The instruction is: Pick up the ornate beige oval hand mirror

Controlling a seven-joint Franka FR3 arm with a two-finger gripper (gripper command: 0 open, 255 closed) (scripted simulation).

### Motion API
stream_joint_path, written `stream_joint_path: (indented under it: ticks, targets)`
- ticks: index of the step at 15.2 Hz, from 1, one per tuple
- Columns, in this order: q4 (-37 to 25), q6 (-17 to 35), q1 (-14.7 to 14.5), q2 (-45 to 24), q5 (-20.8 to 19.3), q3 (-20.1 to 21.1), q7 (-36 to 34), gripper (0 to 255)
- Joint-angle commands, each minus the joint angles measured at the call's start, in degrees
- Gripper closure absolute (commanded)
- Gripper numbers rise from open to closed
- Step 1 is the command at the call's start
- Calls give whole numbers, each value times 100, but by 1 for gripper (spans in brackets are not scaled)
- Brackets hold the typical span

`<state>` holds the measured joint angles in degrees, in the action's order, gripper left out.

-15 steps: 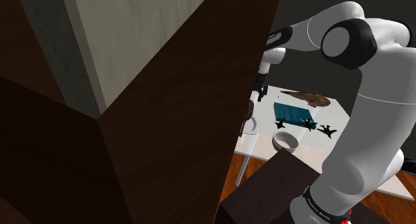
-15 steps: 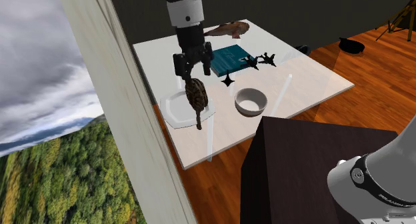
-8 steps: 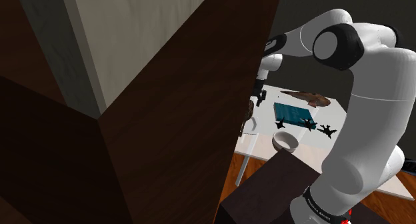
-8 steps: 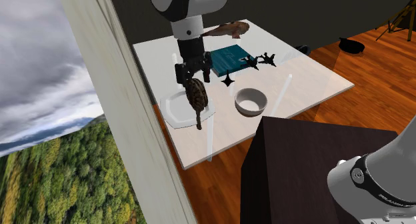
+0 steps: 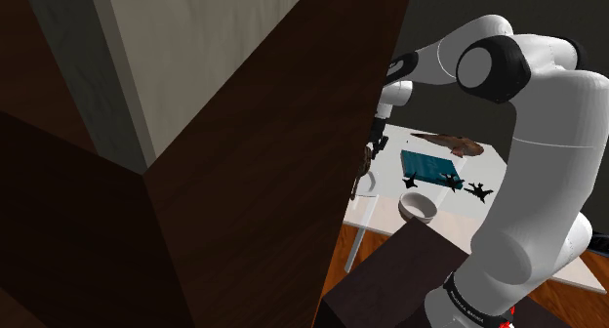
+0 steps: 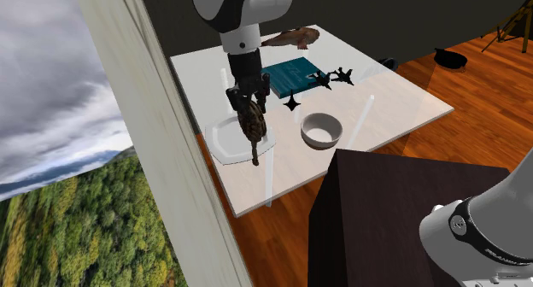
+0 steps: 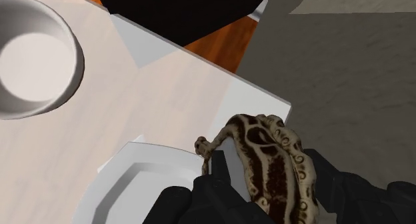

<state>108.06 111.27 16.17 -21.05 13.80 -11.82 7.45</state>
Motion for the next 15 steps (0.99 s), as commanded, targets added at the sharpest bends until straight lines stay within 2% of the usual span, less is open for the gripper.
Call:
stream_joint_path:
  ticks: [1, 4, 15]
  targets:
    - [6, 0, -1, -10, 2, 3, 1, 255]
    - [-7, -3, -3, -20, 5, 6, -3, 255]
    - [-307, -694, -21, 396, -131, -40, -168, 255]
